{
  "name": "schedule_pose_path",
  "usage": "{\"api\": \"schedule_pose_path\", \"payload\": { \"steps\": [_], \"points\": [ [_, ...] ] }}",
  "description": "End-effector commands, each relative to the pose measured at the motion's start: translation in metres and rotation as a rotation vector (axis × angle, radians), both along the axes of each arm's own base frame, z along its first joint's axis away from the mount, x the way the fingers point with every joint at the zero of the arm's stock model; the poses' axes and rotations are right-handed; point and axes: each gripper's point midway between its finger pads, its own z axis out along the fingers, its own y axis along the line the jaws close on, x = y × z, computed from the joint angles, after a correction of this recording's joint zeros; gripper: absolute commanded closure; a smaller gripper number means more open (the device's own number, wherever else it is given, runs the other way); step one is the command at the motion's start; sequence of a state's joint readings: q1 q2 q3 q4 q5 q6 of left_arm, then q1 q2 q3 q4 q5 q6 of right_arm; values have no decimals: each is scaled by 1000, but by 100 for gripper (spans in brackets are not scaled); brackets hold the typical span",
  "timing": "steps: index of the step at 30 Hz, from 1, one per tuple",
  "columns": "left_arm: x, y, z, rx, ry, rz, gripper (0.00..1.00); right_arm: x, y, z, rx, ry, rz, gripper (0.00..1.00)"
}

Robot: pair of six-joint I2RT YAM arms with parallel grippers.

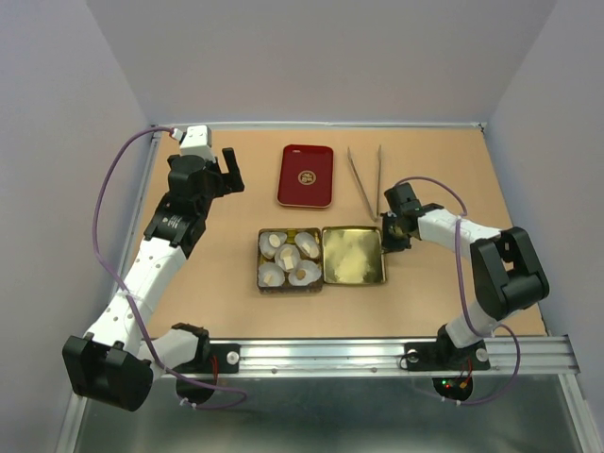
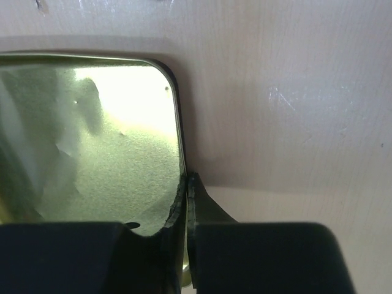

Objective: Pack the chocolate

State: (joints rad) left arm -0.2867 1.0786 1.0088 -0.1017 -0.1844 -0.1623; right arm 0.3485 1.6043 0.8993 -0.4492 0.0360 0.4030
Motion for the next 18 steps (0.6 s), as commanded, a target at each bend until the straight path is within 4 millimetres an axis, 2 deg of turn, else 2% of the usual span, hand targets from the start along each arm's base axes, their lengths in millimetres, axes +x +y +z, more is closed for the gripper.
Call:
{"api": "schedule_pose_path", "payload": {
  "steps": [1, 8, 14, 18],
  "points": [
    [4, -1, 27, -13, -77, 2, 1, -11, -5, -12, -36, 36, -9, 98],
    [3, -1, 28, -14, -79, 5, 1, -15, -15, 4, -84, 42, -13, 100],
    [4, -2, 26, -20, -76, 4, 1, -17, -21, 37, -96, -1, -15, 100],
    [6, -5, 24, -32, -67, -5, 1, -20, -22, 50, -97, -5, -9, 100]
  ]
}}
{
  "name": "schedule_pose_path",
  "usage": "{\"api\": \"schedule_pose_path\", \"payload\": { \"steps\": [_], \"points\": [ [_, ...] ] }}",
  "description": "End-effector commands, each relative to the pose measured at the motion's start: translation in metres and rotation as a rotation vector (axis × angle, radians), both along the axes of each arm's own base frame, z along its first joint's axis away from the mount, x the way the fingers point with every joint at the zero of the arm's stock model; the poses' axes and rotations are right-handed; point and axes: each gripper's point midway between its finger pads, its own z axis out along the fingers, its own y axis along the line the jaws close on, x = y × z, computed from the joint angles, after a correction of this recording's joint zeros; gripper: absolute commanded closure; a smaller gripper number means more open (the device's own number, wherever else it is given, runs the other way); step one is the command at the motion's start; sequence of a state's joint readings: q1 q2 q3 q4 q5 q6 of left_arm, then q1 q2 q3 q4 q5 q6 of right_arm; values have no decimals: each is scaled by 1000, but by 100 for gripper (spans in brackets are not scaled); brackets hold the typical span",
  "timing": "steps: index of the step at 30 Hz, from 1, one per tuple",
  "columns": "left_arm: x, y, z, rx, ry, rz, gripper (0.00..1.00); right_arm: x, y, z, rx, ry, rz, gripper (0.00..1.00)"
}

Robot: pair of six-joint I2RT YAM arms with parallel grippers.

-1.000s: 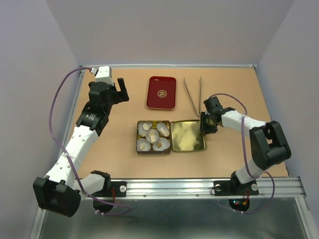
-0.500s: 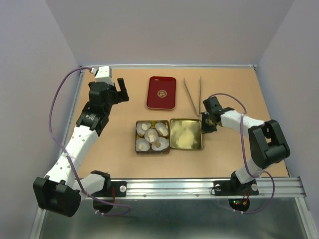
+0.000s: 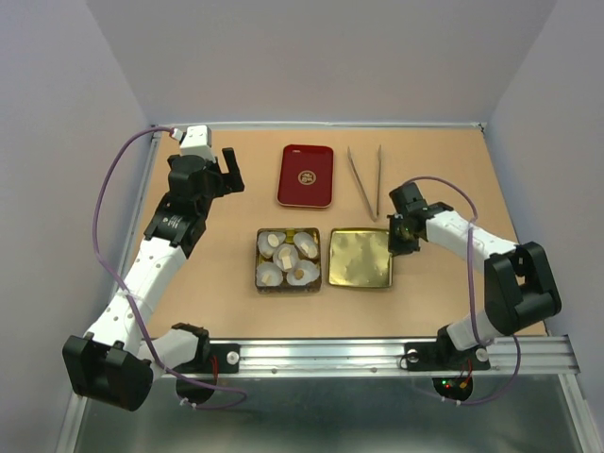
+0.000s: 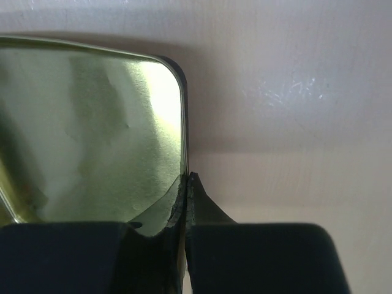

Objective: Pack the chocolate

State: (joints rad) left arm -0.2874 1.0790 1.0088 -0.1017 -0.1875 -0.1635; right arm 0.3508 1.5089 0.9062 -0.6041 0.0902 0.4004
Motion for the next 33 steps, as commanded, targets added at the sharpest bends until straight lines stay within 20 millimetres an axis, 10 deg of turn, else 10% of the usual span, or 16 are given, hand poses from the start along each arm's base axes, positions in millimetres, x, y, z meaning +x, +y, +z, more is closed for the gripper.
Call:
{"api": "schedule_pose_path", "payload": {
  "steps": [1, 19, 33],
  "points": [
    [5, -6, 24, -33, -68, -9, 1, 1, -5, 32, -34, -33, 9, 100],
    [8, -14, 19, -25, -54, -43, 1, 27, 6, 123, 23, -199, 44, 100],
    [-10, -94, 34, -189, -112, -472, 1, 106, 60, 198, 240, -488, 121, 99]
  ]
}}
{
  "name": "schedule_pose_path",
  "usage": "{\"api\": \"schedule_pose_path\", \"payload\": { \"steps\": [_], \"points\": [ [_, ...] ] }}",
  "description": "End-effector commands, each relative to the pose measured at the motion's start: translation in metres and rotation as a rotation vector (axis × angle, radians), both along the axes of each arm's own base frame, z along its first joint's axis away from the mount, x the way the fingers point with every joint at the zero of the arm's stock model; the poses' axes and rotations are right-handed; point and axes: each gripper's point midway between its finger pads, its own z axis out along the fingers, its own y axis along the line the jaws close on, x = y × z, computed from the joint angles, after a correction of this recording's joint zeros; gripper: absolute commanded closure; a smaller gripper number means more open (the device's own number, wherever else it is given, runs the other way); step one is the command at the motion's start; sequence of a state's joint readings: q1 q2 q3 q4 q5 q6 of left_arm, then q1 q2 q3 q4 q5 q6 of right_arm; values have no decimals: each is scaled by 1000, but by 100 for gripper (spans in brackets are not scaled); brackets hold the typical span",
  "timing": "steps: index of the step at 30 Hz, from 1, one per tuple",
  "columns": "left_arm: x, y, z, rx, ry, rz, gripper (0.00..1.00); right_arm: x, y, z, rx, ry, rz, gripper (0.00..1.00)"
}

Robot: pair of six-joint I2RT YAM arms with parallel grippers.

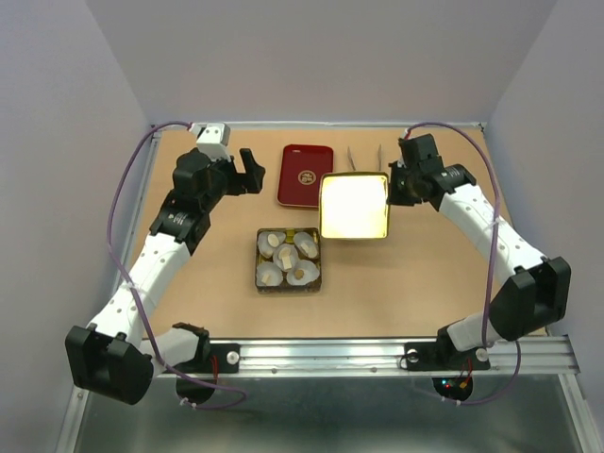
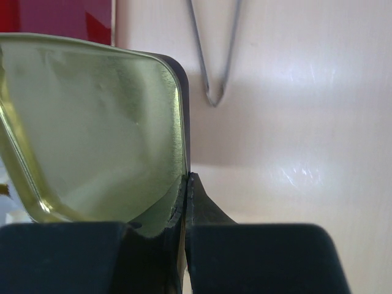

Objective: Pack the chocolate

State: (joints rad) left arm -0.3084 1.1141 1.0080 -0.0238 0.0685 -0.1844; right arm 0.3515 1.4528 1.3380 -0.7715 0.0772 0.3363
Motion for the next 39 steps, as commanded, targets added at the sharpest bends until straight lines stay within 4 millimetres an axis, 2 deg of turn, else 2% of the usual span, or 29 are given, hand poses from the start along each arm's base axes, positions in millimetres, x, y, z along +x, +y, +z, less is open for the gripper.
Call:
{"api": "schedule_pose_path", "payload": {
  "steps": [1, 4, 6, 8, 9, 10, 15, 29, 34, 39],
  "points": [
    [-12, -43, 28, -126, -81, -227, 1, 41, 40, 53, 166, -196, 81, 99],
    [-23, -63, 32, -195, -87, -347, 1, 52, 54, 67, 223, -245, 118, 99],
    [-28, -71, 26, -234, -67, -392, 1, 58, 60, 76, 247, -273, 132, 100],
    [-37, -83, 33, -310, -72, -462, 1, 63, 70, 89, 288, -323, 155, 100],
    [-37, -83, 27, -309, -59, -460, 1, 63, 71, 90, 292, -322, 154, 100],
    [-41, -88, 33, -347, -69, -493, 1, 64, 75, 97, 312, -349, 168, 100],
    [-40, -94, 28, -384, -46, -520, 1, 67, 89, 112, 372, -403, 198, 99],
    [-32, -94, 18, -431, -20, -478, 1, 59, 122, 122, 440, -421, 274, 100],
    [-31, -96, 12, -436, -2, -474, 5, 55, 134, 126, 463, -432, 300, 99],
    [-29, -95, 10, -430, -1, -466, 24, 52, 146, 123, 470, -422, 327, 100]
  ]
}}
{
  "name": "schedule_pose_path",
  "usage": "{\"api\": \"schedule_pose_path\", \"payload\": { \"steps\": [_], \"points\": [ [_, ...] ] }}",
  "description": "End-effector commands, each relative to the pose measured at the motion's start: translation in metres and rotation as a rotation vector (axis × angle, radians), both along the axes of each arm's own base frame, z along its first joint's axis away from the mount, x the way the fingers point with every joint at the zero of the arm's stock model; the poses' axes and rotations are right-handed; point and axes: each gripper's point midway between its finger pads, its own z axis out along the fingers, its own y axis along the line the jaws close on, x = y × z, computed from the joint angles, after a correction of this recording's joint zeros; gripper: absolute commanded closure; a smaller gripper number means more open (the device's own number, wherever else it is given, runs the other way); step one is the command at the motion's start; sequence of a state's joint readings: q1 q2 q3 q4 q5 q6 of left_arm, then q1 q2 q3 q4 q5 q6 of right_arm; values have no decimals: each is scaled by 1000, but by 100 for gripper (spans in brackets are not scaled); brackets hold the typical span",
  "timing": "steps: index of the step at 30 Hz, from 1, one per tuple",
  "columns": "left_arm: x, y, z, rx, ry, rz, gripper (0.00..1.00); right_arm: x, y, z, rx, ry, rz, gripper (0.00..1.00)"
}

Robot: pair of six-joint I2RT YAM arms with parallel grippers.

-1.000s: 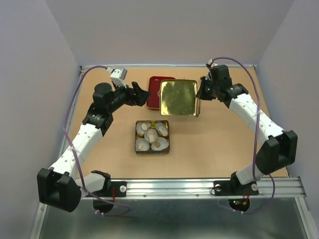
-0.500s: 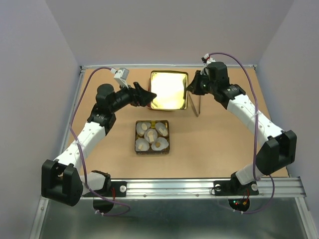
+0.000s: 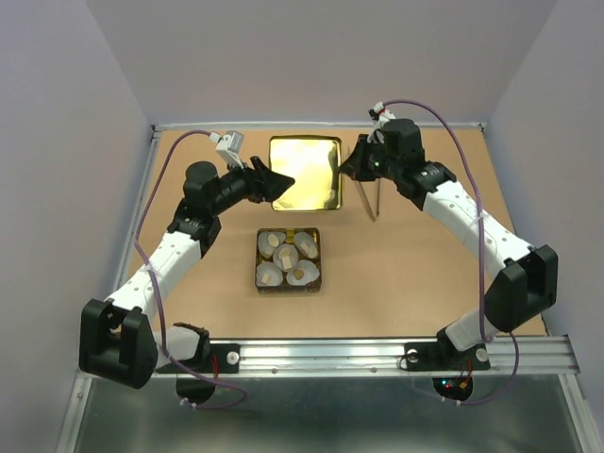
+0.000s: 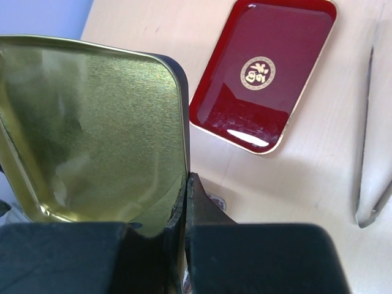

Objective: Pack the chocolate

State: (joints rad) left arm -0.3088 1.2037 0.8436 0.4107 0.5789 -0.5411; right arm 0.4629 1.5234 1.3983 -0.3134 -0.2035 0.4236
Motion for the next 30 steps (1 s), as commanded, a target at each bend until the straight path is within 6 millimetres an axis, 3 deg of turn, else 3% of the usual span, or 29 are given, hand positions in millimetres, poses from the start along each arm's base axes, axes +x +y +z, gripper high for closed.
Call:
{"api": "schedule_pose_path", "payload": {
  "steps": [1, 7, 14, 20, 24, 25, 30],
  "points": [
    [-2, -4, 13, -18, -62, -13, 32, 7, 22, 42, 79, -111, 43, 100],
    [0, -4, 5, -13, -39, -7, 56, 5, 26, 43, 81, -118, 52, 100],
    [2, -4, 2, -4, -33, -2, 70, 4, 29, 44, 78, -124, 57, 97],
    [6, -1, -2, 19, -29, 22, 81, 3, 30, 44, 76, -129, 59, 87],
    [10, 4, -2, 43, -36, 54, 81, 4, 28, 43, 71, -128, 47, 71],
    [13, 7, -3, 65, -45, 75, 82, 4, 27, 44, 70, -132, 45, 60],
    [24, 25, 14, 168, -121, 188, 83, 3, 7, 58, 29, -189, -40, 33]
  ]
}}
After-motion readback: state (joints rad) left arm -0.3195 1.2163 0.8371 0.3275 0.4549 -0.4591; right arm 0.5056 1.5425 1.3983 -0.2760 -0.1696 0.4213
